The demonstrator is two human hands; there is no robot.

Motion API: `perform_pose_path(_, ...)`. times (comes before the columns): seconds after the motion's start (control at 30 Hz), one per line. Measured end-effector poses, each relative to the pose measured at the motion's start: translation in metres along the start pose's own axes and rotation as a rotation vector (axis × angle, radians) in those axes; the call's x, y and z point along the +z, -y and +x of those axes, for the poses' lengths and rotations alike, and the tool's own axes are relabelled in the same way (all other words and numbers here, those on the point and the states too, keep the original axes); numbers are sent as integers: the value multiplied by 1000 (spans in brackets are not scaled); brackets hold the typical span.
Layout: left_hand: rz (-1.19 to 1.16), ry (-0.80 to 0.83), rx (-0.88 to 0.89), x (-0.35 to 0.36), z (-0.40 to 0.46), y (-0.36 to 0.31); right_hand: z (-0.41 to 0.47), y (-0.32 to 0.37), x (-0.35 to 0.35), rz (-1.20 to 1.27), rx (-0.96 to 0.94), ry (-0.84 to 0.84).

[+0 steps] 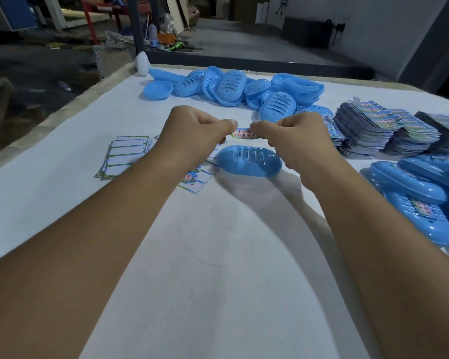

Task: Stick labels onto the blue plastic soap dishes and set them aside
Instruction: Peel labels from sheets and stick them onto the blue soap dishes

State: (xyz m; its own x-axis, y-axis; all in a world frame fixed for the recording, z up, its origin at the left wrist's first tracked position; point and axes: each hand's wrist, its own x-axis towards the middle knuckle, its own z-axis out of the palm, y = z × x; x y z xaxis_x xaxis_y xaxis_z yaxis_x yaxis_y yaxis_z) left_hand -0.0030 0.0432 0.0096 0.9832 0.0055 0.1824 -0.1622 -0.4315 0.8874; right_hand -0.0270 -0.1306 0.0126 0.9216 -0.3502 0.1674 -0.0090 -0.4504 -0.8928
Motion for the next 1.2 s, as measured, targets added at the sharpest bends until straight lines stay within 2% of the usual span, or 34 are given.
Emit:
perform_pose_path(0.53,194,48,-13,21,6,9,9,-15,-1,-275,37,32)
perform_pose_path(1.2,411,-5,92,25,3,1,7,-14,0,-371,19,21)
